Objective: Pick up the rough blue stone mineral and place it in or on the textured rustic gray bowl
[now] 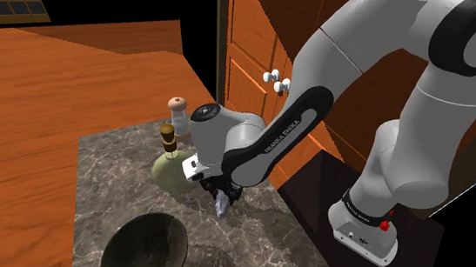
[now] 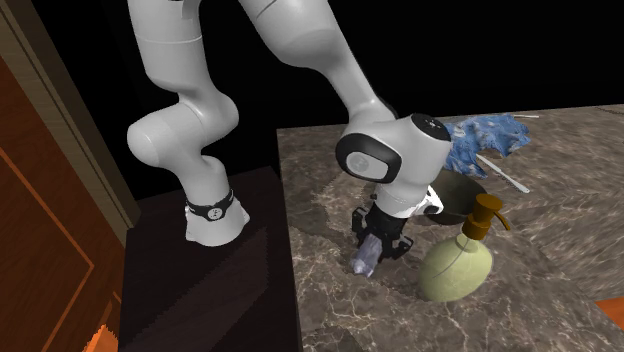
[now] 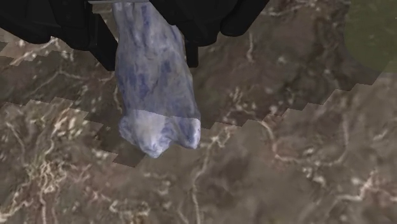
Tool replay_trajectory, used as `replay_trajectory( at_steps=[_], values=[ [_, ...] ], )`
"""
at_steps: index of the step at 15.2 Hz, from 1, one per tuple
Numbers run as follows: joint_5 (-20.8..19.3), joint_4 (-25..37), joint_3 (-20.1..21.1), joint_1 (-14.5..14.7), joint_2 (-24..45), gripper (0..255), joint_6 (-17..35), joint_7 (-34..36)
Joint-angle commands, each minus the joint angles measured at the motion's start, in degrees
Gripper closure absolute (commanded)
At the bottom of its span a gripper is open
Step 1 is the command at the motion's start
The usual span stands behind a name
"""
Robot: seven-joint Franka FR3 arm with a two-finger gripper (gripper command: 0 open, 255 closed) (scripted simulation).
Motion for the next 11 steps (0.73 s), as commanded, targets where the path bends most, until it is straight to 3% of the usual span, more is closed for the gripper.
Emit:
replay_trajectory(
  at_steps=[1, 11],
  values=[
    [0.33, 0.22, 0.08, -0.05, -0.96, 255, -1.16, -0.23],
    [2.33, 1.79, 0.31, -0.19, -7.48, 255, -9.09, -1.60]
  ],
)
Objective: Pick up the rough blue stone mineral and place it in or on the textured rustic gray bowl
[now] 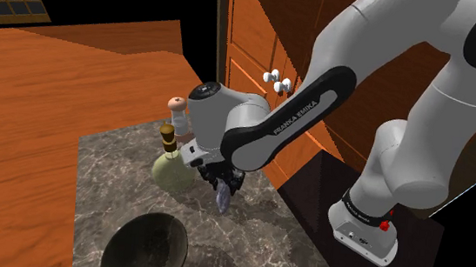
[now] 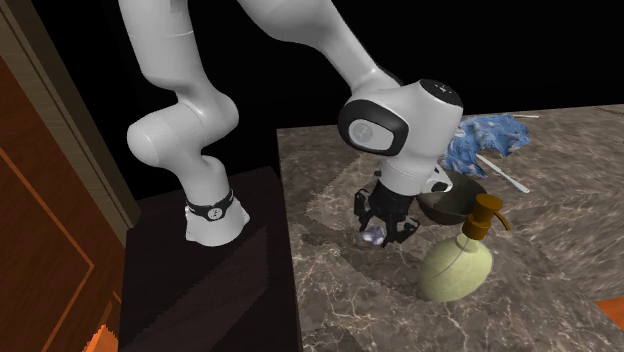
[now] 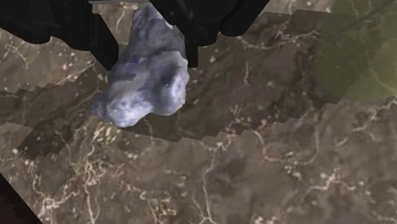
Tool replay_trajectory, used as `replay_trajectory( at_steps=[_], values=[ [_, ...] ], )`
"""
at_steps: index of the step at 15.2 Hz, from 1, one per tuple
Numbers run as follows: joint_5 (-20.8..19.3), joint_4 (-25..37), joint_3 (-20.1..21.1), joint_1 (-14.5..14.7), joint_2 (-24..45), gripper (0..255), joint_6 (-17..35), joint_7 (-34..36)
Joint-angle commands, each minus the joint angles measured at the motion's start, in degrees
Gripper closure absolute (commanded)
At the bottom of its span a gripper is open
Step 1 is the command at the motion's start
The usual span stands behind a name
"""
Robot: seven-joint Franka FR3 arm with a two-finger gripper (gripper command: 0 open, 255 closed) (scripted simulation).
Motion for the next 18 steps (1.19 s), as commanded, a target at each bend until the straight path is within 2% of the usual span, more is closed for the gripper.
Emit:
replay_trajectory(
  at_steps=[1, 18],
  values=[
    [0.32, 0.50, -0.01, -0.02, -1.18, 255, -1.66, -0.24],
    [1.95, 6.33, -0.45, -0.04, -9.14, 255, -15.31, -1.44]
  ],
)
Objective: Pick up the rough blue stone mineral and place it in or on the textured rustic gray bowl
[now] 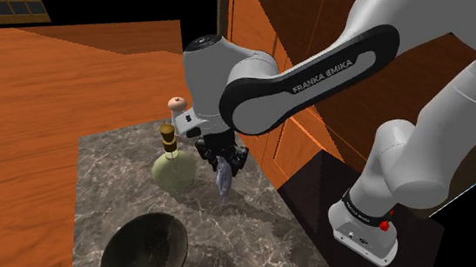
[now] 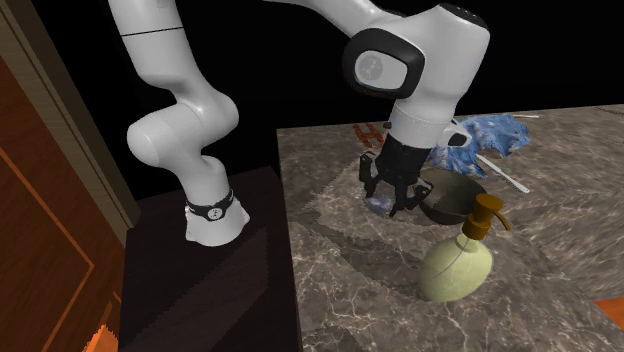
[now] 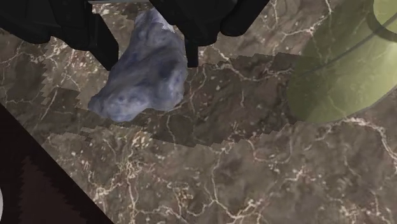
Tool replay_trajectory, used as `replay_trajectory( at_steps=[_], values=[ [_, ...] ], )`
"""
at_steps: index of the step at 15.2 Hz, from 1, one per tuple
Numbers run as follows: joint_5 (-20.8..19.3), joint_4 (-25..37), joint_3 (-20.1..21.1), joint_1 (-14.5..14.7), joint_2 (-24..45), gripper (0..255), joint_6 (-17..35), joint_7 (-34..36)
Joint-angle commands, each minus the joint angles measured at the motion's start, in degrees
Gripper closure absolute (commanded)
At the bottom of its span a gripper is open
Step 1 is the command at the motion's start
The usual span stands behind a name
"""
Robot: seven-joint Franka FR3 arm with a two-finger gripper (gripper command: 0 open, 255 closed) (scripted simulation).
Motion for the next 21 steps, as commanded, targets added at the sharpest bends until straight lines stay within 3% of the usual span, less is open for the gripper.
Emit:
replay_trajectory(
  at_steps=[1, 3, 10, 21],
  values=[
    [0.15, 0.73, -0.09, 0.00, -0.91, 255, -1.66, -0.12],
    [0.22, 1.49, -0.15, -0.01, -1.44, 255, -2.93, -0.17],
    [-1.20, 13.80, 4.44, 3.50, 9.56, 255, -4.27, 8.98],
    [-7.33, 40.99, 7.84, 11.96, 30.63, 255, -11.17, 22.03]
  ],
)
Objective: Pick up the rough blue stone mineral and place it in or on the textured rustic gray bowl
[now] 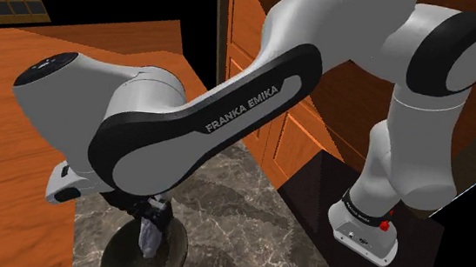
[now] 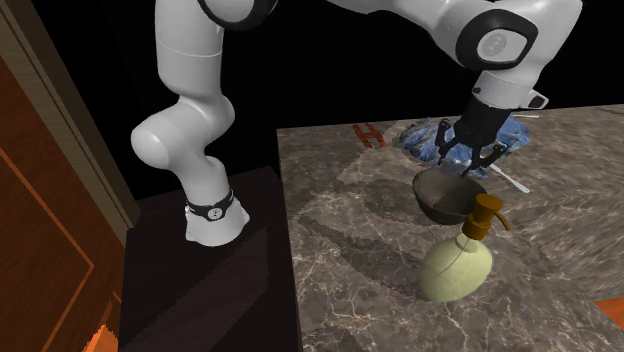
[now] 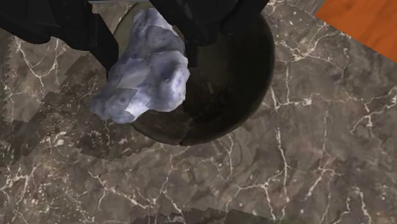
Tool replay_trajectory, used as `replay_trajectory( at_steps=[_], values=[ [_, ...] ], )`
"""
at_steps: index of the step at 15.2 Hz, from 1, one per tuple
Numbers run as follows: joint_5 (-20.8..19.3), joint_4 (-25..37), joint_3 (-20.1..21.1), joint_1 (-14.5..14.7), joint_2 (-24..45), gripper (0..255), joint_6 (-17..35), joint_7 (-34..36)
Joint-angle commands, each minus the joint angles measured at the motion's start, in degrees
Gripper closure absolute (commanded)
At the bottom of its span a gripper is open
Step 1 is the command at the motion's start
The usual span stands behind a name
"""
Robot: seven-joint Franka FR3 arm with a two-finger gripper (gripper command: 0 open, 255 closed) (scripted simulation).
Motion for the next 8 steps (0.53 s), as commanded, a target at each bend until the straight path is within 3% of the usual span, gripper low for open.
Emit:
replay_trajectory(
  at_steps=[1, 2, 8],
  values=[
    [-1.44, 6.94, 0.27, 2.29, 4.83, 255, -2.28, 2.42],
    [-1.80, 8.93, 0.25, 2.97, 6.18, 255, -2.96, 2.95],
    [-2.22, 6.02, -0.05, 3.01, 7.37, 255, 1.08, 3.04]
  ],
)
